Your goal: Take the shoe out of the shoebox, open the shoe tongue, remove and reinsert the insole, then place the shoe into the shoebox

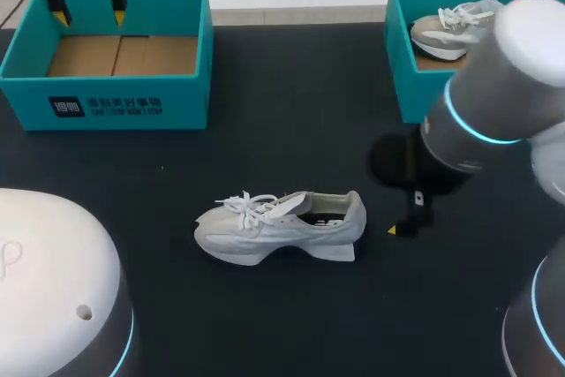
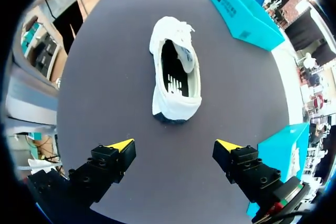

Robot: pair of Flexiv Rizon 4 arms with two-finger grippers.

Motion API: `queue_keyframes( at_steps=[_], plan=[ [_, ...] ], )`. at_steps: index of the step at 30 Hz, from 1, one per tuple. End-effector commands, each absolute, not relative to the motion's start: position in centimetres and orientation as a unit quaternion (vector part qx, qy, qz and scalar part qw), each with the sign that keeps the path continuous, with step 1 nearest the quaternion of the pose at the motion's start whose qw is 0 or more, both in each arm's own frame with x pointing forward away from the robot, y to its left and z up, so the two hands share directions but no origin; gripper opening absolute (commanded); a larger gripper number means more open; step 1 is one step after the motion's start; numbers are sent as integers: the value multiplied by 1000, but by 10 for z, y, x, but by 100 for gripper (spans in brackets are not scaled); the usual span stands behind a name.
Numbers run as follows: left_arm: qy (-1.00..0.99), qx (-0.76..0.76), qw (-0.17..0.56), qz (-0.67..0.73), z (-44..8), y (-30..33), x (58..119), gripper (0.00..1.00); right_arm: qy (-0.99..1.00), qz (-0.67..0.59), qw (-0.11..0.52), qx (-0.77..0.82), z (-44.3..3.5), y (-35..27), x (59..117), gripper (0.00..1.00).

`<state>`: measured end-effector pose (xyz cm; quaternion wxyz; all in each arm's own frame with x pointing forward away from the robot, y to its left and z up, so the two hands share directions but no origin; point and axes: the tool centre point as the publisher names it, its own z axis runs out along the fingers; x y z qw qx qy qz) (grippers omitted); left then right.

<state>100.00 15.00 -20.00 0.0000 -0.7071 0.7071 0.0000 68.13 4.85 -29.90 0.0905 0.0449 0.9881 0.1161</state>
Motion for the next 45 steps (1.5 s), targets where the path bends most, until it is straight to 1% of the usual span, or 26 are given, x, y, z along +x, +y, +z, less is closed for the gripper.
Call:
queue_keyframes(
  at_steps=[1, 9, 11, 12, 16, 20, 29, 37, 45],
  plan=[
    [707, -707, 0, 0, -200, 150, 1000, 100, 930, 354, 99, 20, -302, 42, 680, 100],
    [707, -707, 0, 0, -200, 150, 1000, 100, 930, 354, 99, 20, -302, 42, 680, 100],
    [707, -707, 0, 0, -200, 150, 1000, 100, 914, 391, 102, 22, -315, 44, 679, 100],
    [707, -707, 0, 0, -200, 150, 1000, 100, 906, 406, 117, 26, -319, 42, 679, 100],
    [707, -707, 0, 0, -200, 150, 1000, 100, 876, 464, 131, 30, -332, 34, 679, 100],
    [707, -707, 0, 0, -200, 150, 1000, 100, 867, 477, 143, 22, -343, 27, 681, 100],
    [707, -707, 0, 0, -200, 150, 1000, 100, 850, 515, 111, 0, -365, 29, 689, 100],
    [707, -707, 0, 0, -200, 150, 1000, 100, 842, 528, 110, -3, -370, 33, 701, 100],
    [707, -707, 0, 0, -200, 150, 1000, 100, 852, 512, 105, 1, -371, 34, 702, 100]
  ],
)
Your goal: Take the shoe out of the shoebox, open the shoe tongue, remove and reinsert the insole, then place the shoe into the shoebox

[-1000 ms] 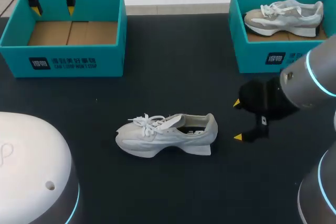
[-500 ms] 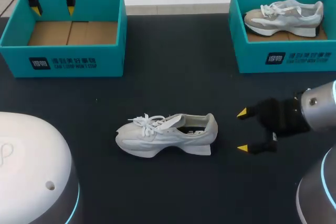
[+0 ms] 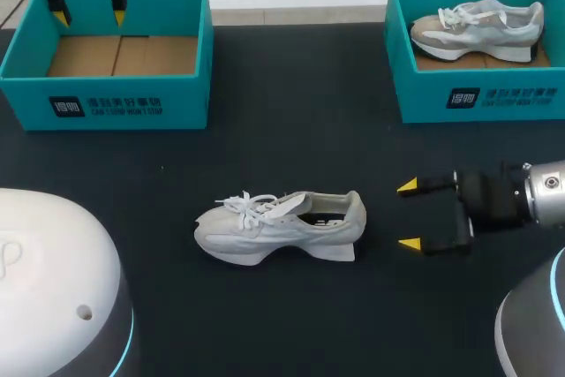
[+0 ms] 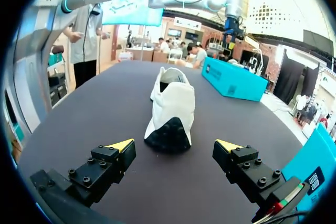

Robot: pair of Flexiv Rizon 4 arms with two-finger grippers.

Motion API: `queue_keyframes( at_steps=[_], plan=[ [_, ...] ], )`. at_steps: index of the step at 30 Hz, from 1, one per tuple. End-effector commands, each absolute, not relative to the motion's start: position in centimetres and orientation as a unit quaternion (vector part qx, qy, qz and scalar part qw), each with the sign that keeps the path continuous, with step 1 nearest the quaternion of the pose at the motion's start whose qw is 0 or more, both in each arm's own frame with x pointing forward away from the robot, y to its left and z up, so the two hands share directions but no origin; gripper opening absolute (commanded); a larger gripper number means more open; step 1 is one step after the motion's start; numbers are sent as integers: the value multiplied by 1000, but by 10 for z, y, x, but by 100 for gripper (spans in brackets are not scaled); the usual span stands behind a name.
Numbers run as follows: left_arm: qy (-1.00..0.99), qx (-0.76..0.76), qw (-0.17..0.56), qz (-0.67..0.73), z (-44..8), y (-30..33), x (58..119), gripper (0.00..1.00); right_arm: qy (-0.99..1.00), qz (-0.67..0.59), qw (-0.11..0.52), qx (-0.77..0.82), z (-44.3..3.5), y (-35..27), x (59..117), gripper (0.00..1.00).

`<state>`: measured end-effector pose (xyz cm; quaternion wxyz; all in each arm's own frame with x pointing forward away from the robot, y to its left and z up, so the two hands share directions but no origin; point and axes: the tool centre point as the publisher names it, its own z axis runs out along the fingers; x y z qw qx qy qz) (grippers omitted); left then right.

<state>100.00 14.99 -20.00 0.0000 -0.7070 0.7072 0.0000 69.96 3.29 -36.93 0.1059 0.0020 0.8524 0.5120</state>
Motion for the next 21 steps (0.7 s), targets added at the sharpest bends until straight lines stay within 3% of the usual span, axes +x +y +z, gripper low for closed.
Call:
queue_keyframes(
  at_steps=[1, 10, 21],
  plan=[
    [707, -707, 0, 0, -200, 150, 1000, 100, 852, 512, 105, 1, -371, 34, 702, 100],
    [707, -707, 0, 0, -200, 150, 1000, 100, 852, 512, 105, 1, -371, 34, 702, 100],
    [707, -707, 0, 0, -200, 150, 1000, 100, 862, 495, 101, 38, -375, 77, 719, 100]
  ],
)
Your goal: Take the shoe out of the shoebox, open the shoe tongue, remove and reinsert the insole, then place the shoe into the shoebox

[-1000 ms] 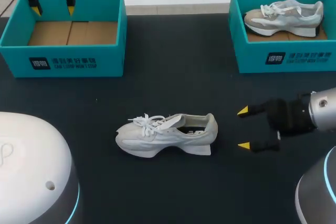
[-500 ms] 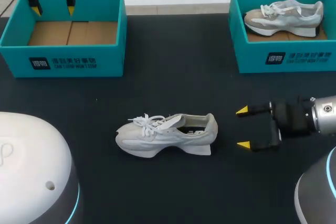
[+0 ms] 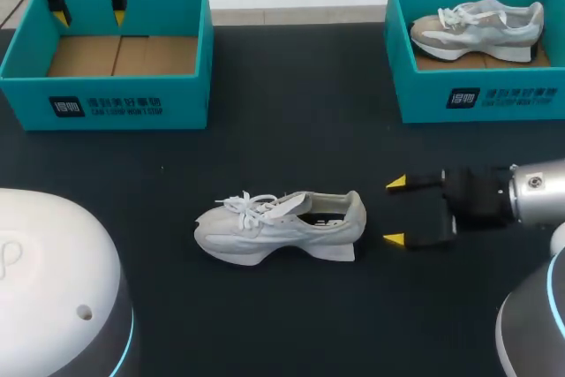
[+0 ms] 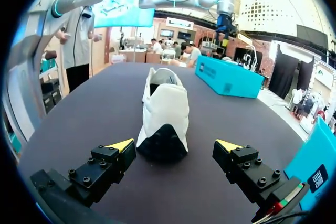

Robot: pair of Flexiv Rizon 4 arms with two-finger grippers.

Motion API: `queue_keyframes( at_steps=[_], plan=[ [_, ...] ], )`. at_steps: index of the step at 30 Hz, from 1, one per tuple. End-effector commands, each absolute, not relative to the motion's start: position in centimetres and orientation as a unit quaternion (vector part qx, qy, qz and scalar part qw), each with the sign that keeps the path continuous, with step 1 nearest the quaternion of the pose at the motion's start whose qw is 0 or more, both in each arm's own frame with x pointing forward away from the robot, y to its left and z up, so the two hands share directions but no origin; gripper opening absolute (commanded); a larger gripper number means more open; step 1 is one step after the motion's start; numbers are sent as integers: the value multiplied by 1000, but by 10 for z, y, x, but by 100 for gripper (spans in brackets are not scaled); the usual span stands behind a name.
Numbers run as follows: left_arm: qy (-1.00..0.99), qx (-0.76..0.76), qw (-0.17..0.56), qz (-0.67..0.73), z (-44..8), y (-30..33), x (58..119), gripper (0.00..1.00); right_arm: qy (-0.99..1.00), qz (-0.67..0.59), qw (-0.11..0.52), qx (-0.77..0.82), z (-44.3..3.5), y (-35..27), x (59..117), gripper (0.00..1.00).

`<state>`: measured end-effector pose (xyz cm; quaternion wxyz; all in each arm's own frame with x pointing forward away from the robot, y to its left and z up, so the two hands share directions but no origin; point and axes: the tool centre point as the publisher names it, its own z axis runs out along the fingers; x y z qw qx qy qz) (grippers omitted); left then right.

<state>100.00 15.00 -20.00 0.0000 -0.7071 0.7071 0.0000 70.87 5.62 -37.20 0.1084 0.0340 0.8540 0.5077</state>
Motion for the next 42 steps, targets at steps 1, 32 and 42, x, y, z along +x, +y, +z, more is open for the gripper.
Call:
queue_keyframes(
  at_steps=[1, 32, 42],
  plan=[
    [707, -707, 0, 0, -200, 150, 1000, 100, 862, 496, 100, 37, -376, 80, 719, 100],
    [707, -707, 0, 0, -200, 150, 1000, 100, 843, 534, 44, 39, -433, 158, 716, 0],
    [706, -708, -3, -1, -194, 145, 997, 100, 846, 529, 49, 37, -433, 158, 716, 0]
  ],
)
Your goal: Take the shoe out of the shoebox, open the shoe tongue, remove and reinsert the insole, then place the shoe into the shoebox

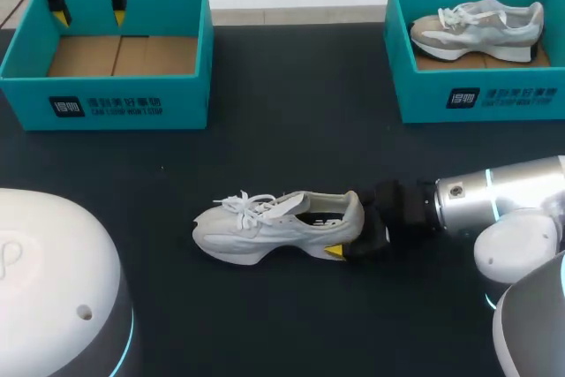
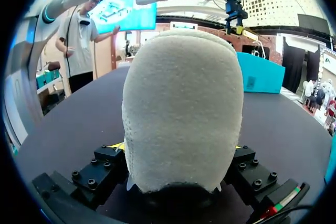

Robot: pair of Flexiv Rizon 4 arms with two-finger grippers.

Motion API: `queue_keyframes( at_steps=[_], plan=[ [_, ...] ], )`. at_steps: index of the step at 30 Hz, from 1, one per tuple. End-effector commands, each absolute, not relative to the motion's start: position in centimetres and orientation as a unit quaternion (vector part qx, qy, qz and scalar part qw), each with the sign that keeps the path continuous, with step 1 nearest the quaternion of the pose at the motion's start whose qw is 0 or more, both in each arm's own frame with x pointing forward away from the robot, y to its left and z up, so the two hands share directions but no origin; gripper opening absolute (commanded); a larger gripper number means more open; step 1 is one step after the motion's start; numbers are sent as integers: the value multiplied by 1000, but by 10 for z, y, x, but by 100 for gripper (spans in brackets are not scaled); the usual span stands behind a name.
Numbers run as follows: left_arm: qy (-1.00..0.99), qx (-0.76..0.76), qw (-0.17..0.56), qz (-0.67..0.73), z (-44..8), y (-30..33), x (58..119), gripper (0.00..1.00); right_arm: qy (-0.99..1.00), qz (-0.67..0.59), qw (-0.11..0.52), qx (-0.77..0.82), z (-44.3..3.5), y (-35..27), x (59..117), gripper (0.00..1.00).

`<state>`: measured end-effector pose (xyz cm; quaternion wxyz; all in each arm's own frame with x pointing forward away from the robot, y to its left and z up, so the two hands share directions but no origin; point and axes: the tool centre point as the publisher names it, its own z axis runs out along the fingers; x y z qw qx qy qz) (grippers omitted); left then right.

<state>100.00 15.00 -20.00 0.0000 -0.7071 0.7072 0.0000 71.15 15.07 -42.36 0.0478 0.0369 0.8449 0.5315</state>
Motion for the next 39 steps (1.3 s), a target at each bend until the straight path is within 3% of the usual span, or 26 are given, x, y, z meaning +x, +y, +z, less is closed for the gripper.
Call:
queue_keyframes(
  at_steps=[1, 7, 22, 39],
  plan=[
    [706, -708, -3, 1, -191, 140, 993, 100, 846, 529, 49, 37, -433, 158, 716, 0],
    [697, -717, 25, -2, -179, 87, 935, 100, 846, 529, 49, 37, -433, 158, 716, 0],
    [685, -729, 2, 9, -192, 29, 808, 100, 846, 529, 49, 37, -433, 158, 716, 0],
    [685, -728, 24, 27, -191, 15, 791, 100, 846, 529, 49, 37, -433, 158, 716, 0]
  ],
)
